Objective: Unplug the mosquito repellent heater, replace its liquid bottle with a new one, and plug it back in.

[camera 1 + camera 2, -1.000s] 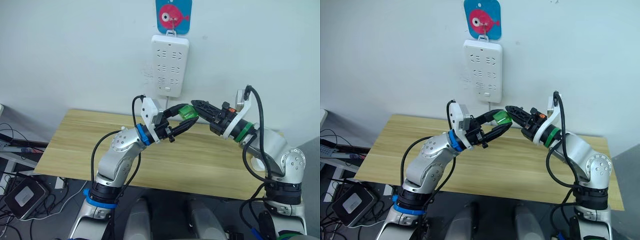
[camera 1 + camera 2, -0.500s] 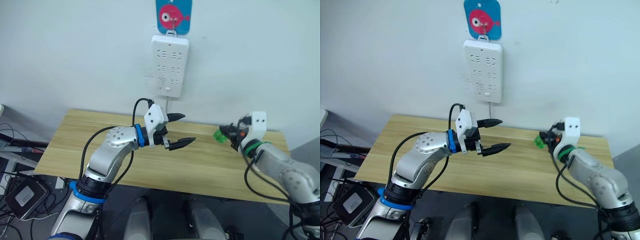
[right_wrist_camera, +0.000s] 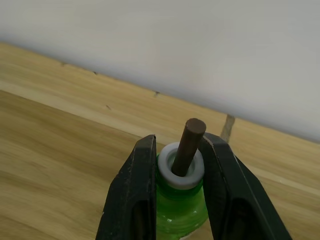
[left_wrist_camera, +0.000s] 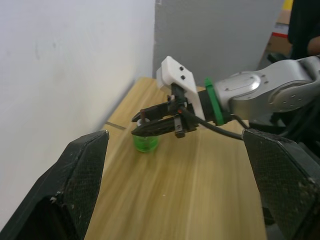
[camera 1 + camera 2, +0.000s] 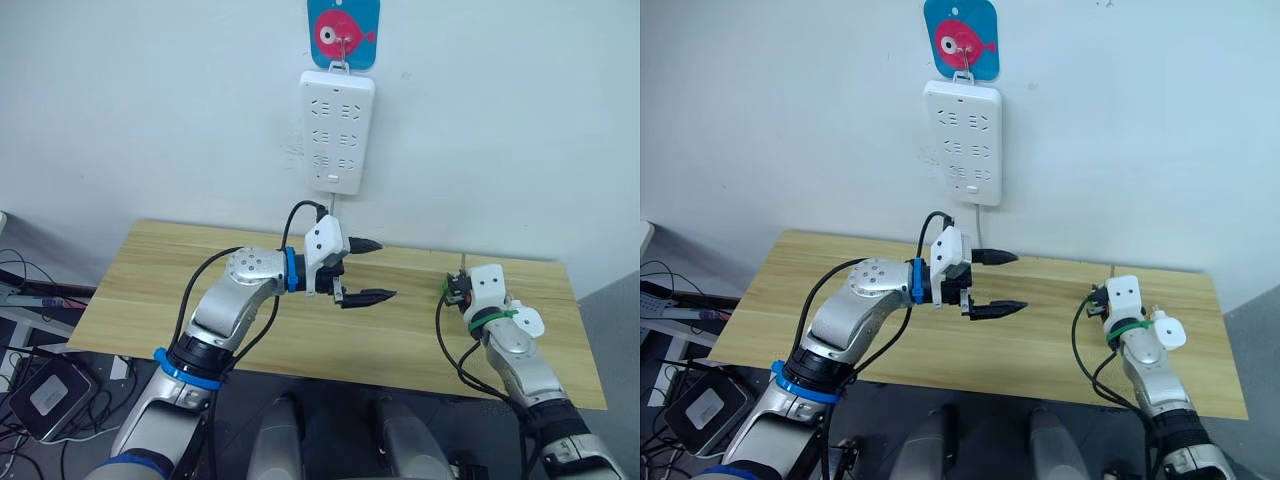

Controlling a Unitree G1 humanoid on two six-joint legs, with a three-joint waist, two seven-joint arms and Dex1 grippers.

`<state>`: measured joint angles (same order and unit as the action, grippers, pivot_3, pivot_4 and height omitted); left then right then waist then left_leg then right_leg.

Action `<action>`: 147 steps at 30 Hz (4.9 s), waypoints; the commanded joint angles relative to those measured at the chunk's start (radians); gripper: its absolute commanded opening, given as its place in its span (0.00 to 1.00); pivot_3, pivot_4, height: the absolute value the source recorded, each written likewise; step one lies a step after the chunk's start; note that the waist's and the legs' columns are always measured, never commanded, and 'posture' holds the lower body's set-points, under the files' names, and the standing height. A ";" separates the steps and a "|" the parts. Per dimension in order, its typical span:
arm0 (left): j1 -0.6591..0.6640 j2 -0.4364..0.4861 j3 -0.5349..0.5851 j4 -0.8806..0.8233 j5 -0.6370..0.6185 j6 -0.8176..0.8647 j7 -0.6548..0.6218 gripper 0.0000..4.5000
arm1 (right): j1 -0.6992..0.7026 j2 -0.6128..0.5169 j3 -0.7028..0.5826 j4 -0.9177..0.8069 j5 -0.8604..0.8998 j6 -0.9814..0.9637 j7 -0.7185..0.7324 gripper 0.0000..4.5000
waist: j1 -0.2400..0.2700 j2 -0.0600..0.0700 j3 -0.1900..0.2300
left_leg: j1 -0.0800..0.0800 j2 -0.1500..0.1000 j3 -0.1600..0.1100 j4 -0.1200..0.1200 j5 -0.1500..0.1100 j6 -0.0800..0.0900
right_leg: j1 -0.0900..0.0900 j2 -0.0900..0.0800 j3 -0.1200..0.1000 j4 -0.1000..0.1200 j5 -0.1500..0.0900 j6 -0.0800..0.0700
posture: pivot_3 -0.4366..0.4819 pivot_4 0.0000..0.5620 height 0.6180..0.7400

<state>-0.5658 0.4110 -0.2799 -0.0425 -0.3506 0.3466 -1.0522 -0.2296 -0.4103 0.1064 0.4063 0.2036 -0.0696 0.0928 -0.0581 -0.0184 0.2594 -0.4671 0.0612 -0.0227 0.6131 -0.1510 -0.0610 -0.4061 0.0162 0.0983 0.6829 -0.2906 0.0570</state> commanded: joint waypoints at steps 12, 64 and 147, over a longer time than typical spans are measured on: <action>0.113 0.023 0.051 -0.136 -0.009 0.038 0.058 1.00 | 0.064 -0.002 -0.135 -0.159 -0.056 -0.025 0.101 0.88 | 0.001 0.000 0.000 | 0.005 0.000 0.000 0.000 0.002 -0.003 | 0.001 0.000 0.001 0.009 0.000 0.000 | 0.45 0.41 1.00; -0.022 -0.161 0.471 1.180 0.241 -0.889 0.701 0.50 | -0.324 -0.003 0.125 -0.770 0.171 0.821 0.634 1.00 | 0.033 -0.014 0.046 | 0.010 0.001 -0.001 -0.005 0.001 -0.004 | 0.001 0.000 -0.002 0.011 -0.007 -0.002 | 0.50 0.59 1.00; 0.148 0.192 0.067 0.053 0.016 -0.240 -0.323 0.50 | -0.363 -0.260 0.103 -0.516 0.259 0.518 1.347 0.99 | 0.053 -0.014 0.043 | 0.007 0.001 -0.004 0.000 0.001 -0.008 | 0.001 0.000 -0.006 0.015 -0.005 -0.006 | 0.51 0.44 1.00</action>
<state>-0.4075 0.6127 -0.2398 0.0121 -0.3284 0.1219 -1.3947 -0.6061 -0.6680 0.2442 -0.0357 0.4444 0.4358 1.4849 -0.0047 -0.0323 0.3020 -0.4598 0.0626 -0.0268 0.6131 -0.1498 -0.0689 -0.4058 0.0163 0.0926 0.6984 -0.2956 0.0509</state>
